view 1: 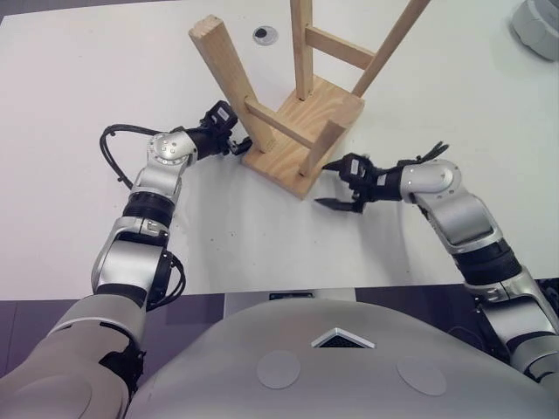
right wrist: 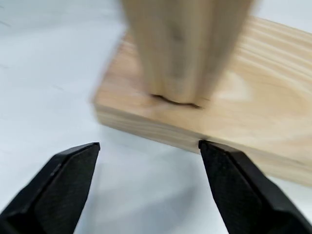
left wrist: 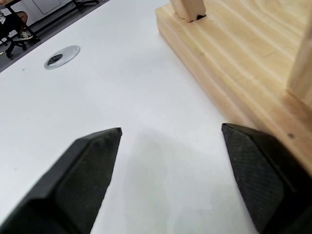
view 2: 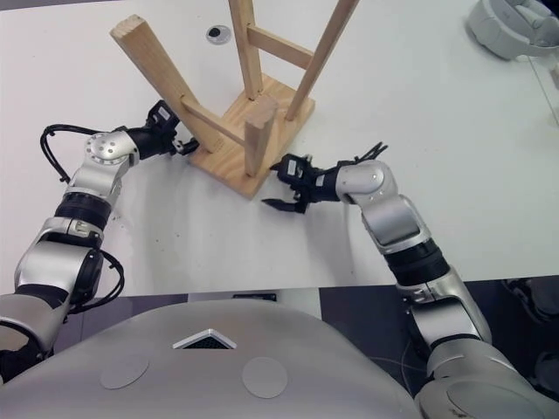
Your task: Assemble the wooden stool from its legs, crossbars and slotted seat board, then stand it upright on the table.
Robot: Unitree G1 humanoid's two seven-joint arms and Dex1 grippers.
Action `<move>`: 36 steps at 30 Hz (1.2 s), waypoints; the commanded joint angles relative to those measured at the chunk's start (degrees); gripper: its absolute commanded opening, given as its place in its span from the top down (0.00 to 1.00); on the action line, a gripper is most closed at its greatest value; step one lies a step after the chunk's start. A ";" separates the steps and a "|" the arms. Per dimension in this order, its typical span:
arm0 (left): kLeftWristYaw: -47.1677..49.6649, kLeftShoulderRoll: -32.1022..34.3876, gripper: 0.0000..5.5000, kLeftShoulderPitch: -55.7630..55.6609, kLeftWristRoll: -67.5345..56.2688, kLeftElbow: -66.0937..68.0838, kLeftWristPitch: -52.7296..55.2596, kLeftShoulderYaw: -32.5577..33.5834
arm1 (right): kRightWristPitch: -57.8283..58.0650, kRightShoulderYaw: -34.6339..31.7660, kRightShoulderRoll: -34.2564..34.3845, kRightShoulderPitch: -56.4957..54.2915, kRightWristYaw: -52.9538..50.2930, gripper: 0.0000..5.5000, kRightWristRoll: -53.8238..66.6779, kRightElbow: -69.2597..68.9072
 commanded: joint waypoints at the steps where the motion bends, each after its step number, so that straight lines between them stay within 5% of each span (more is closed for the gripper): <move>1: 1.11 4.68 0.31 3.71 0.14 0.72 0.64 3.32 | 1.21 -4.56 -1.60 1.65 0.57 0.31 4.67 -5.13; 8: 1.87 12.40 0.31 15.33 1.62 -12.34 2.22 5.57 | -8.98 -18.22 -10.20 -1.90 -2.93 0.31 3.07 17.08; 14: -4.50 18.85 0.31 25.63 2.83 -34.91 16.85 2.27 | -24.55 -16.47 -0.10 -22.33 -28.40 0.31 -9.61 58.04; 19: -11.15 23.04 0.31 23.86 2.08 -43.76 25.30 -0.82 | -35.03 -16.02 9.27 -31.11 -35.22 0.31 -12.12 78.18; 24: -8.22 16.21 0.31 19.34 1.83 -40.98 25.96 -4.10 | -39.99 -17.11 13.54 -33.56 -29.74 0.31 -11.67 84.05; 30: 1.17 5.47 0.31 11.82 3.26 -25.56 18.22 -4.47 | -44.46 -18.56 9.66 -28.95 -11.35 0.31 -8.82 81.54; 36: 2.61 5.30 0.31 12.42 2.15 -23.07 14.40 -1.74 | -43.95 -16.53 5.39 -17.75 4.56 0.31 -4.52 65.16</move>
